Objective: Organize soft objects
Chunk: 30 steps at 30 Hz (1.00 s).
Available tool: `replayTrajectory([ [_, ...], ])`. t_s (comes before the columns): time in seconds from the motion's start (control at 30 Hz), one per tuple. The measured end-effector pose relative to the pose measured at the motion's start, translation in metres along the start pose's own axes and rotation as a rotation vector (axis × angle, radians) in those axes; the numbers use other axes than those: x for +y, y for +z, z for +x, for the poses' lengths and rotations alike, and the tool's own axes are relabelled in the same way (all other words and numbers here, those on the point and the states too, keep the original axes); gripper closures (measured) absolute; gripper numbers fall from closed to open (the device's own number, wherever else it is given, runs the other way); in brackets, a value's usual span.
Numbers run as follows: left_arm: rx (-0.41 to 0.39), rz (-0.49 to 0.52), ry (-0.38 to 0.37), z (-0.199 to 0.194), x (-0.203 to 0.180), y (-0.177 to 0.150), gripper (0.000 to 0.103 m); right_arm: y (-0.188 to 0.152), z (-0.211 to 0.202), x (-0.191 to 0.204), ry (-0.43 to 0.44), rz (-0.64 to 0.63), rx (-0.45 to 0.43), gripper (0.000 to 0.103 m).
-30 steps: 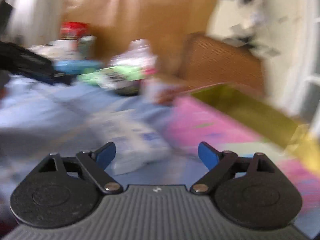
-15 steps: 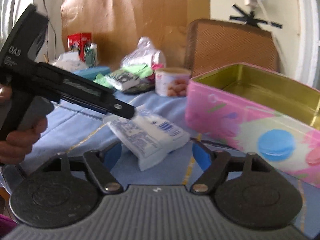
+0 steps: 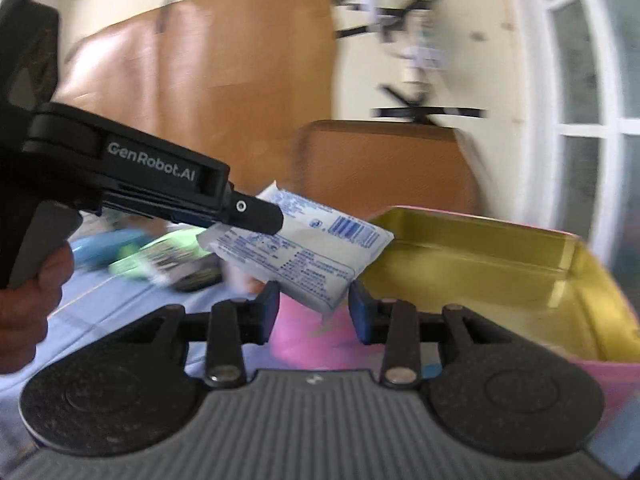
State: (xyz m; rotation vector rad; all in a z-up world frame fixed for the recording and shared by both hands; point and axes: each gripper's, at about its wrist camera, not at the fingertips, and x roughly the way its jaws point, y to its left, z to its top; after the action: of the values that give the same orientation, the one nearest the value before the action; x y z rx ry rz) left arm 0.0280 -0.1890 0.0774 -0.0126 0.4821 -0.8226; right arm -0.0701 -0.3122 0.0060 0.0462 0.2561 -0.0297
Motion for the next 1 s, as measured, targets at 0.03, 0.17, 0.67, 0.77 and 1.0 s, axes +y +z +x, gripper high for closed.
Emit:
replayTrajectory([
  [0.03, 0.002, -0.005, -0.01, 0.012, -0.006, 0.003, 0.064, 0.002, 0.002, -0.009, -0.033, 0.015, -0.001, 0.062],
  [0.17, 0.029, 0.002, -0.025, 0.051, -0.026, 0.004, 0.063, 0.003, 0.013, -0.038, -0.167, 0.036, 0.029, 0.06],
  [0.67, -0.045, -0.165, 0.377, -0.083, 0.132, -0.065, 0.056, 0.024, 0.033, 0.021, 0.152, -0.029, 0.035, 0.057],
  [0.77, -0.019, -0.29, 0.492, -0.103, 0.18, -0.094, 0.056, 0.029, 0.066, 0.066, 0.318, -0.098, 0.107, 0.028],
  [1.0, -0.107, -0.48, 0.459, -0.126, 0.217, -0.109, 0.054, 0.033, 0.164, 0.152, 0.35, -0.33, 0.221, 0.014],
])
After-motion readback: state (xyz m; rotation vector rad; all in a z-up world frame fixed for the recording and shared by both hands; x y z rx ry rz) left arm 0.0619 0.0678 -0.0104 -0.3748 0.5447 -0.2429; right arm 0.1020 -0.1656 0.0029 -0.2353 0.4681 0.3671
